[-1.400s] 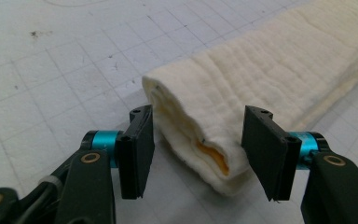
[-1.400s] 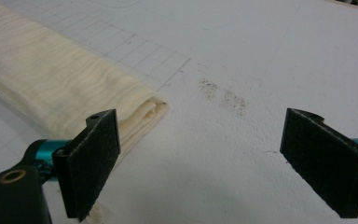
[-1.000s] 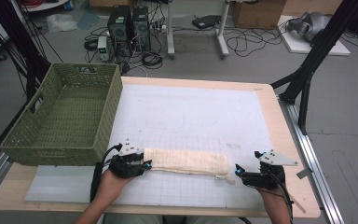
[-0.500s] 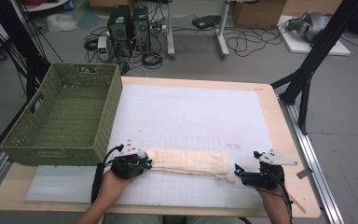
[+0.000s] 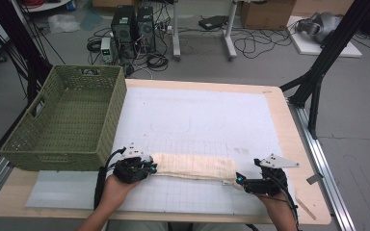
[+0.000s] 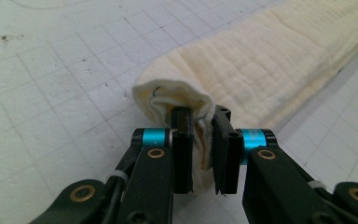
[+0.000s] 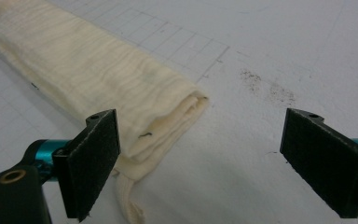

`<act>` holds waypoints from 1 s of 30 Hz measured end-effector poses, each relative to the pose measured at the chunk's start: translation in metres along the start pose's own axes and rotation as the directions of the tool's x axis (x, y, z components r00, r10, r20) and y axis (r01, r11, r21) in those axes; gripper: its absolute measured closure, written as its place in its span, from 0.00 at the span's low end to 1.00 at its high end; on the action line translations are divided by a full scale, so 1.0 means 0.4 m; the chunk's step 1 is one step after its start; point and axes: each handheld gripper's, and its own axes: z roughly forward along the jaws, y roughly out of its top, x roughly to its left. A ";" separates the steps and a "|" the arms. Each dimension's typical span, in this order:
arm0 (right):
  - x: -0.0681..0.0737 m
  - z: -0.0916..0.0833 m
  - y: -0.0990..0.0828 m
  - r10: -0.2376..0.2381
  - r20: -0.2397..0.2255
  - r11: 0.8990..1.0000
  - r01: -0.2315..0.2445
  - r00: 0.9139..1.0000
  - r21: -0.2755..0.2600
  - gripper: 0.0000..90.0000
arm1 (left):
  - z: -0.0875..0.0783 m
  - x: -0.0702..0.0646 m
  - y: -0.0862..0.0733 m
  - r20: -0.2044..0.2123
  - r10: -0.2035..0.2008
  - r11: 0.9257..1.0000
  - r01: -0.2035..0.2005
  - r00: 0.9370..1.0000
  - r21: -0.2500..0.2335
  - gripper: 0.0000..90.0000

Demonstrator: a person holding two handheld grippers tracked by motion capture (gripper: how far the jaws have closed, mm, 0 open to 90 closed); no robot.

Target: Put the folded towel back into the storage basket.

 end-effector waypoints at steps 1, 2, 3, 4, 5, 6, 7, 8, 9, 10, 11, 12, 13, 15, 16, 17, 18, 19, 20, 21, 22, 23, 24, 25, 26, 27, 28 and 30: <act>0.004 0.001 0.002 0.000 -0.004 1.000 0.000 1.000 -0.004 0.13 | 0.000 0.001 0.000 0.002 0.002 1.000 -0.002 1.000 0.004 0.89; 0.008 0.003 0.003 -0.001 -0.005 1.000 0.001 1.000 -0.006 0.14 | 0.000 0.002 0.000 0.004 0.003 1.000 -0.003 1.000 0.004 0.88; 0.011 0.004 0.005 -0.007 -0.007 1.000 0.007 1.000 -0.006 0.15 | 0.000 0.002 0.000 0.005 0.002 1.000 -0.002 1.000 0.005 0.88; 0.015 0.005 0.005 -0.009 -0.011 1.000 0.009 1.000 -0.008 0.16 | 0.000 0.002 0.000 0.006 0.001 1.000 -0.001 1.000 0.005 0.88; 0.018 0.007 0.006 -0.010 -0.016 1.000 0.010 1.000 -0.008 0.17 | 0.000 0.002 0.000 0.007 0.002 1.000 -0.002 1.000 0.006 0.88; 0.021 0.009 0.006 -0.012 -0.020 1.000 0.012 1.000 -0.007 0.19 | 0.000 0.002 0.000 0.007 0.001 1.000 -0.001 1.000 0.006 0.88; 0.024 0.012 0.005 -0.015 -0.023 1.000 0.015 1.000 -0.002 0.20 | -0.001 0.003 0.000 0.008 0.000 1.000 0.000 1.000 0.009 0.88; 0.026 0.015 0.004 -0.016 -0.025 1.000 0.016 1.000 0.002 0.23 | -0.001 0.003 0.000 0.008 0.000 1.000 0.000 1.000 0.011 0.88; 0.027 0.017 0.003 -0.016 -0.029 1.000 0.016 0.999 0.001 0.25 | -0.001 0.003 0.000 0.009 0.000 1.000 0.000 1.000 0.011 0.88; 0.028 0.020 0.001 -0.009 -0.037 1.000 0.009 0.999 0.001 0.28 | -0.001 0.003 0.000 0.010 -0.001 1.000 0.001 1.000 0.011 0.88; 0.029 0.024 0.000 -0.001 -0.044 1.000 0.001 0.999 0.000 0.31 | -0.001 0.003 0.000 0.010 -0.002 1.000 0.002 1.000 0.011 0.88; 0.030 0.028 -0.002 0.004 -0.053 1.000 -0.004 0.999 0.003 0.34 | -0.001 0.003 0.000 0.010 -0.003 1.000 0.003 1.000 0.012 0.88; 0.033 0.032 -0.002 0.000 -0.059 1.000 0.001 0.998 0.014 0.36 | -0.001 0.003 0.000 0.010 -0.003 1.000 0.003 1.000 0.012 0.88; 0.036 0.039 -0.002 -0.024 -0.052 0.999 0.026 0.998 0.027 0.39 | 0.000 0.003 -0.001 0.011 -0.004 1.000 0.004 1.000 0.011 0.88; 0.038 0.040 -0.001 -0.028 -0.053 0.999 0.029 0.998 0.032 0.41 | 0.001 0.003 -0.001 0.011 -0.008 1.000 0.008 1.000 0.007 0.88; 0.039 0.041 0.000 -0.030 -0.058 0.999 0.032 0.998 0.035 0.43 | 0.001 0.003 -0.001 0.012 -0.008 1.000 0.008 1.000 0.007 0.88; 0.041 0.043 0.000 -0.036 -0.059 0.998 0.039 0.998 0.043 0.45 | 0.002 0.003 -0.001 0.012 -0.008 1.000 0.008 1.000 0.007 0.88; 0.041 0.045 -0.001 -0.044 -0.061 0.998 0.047 0.997 0.047 0.47 | 0.001 0.004 -0.002 0.010 -0.004 1.000 0.004 1.000 0.011 0.88; 0.042 0.049 -0.002 -0.044 -0.067 0.997 0.048 0.997 0.056 0.48 | 0.001 0.005 -0.002 0.010 -0.001 1.000 0.001 1.000 0.013 0.88; 0.043 0.051 -0.004 -0.044 -0.070 0.997 0.049 0.997 0.062 0.50 | 0.001 0.005 -0.002 0.012 0.002 1.000 -0.002 1.000 0.014 0.88; 0.044 0.054 -0.005 -0.045 -0.080 0.996 0.051 0.996 0.071 0.51 | 0.001 0.005 -0.002 0.012 0.003 1.000 -0.003 1.000 0.014 0.88; 0.045 0.057 -0.006 -0.050 -0.086 0.995 0.056 0.995 0.077 0.53 | 0.001 0.006 -0.002 0.011 0.005 1.000 -0.005 1.000 0.012 0.88; 0.047 0.059 -0.007 -0.056 -0.094 0.994 0.064 0.994 0.085 0.55 | 0.002 0.006 -0.003 0.010 0.006 1.000 -0.006 1.000 0.012 0.88; 0.052 0.062 -0.007 -0.054 -0.099 0.994 0.063 0.994 0.093 0.57 | 0.002 0.006 -0.003 0.009 0.008 1.000 -0.009 1.000 0.015 0.88; 0.055 0.066 -0.008 -0.065 -0.106 0.992 0.076 0.992 0.099 0.59 | 0.002 0.006 -0.003 0.008 0.008 1.000 -0.008 1.000 0.014 0.88; 0.057 0.069 -0.009 -0.069 -0.106 0.992 0.079 0.992 0.102 0.61 | 0.003 0.006 -0.003 0.008 0.006 1.000 -0.006 1.000 0.013 0.88; 0.056 0.070 -0.010 -0.066 -0.112 0.992 0.078 0.992 0.098 0.62 | 0.002 0.006 -0.004 0.009 0.006 1.000 -0.006 1.000 0.014 0.88; 0.053 0.070 -0.012 -0.049 -0.118 0.994 0.060 0.992 0.094 0.67 | 0.002 0.006 -0.004 0.009 0.006 1.000 -0.007 1.000 0.014 0.88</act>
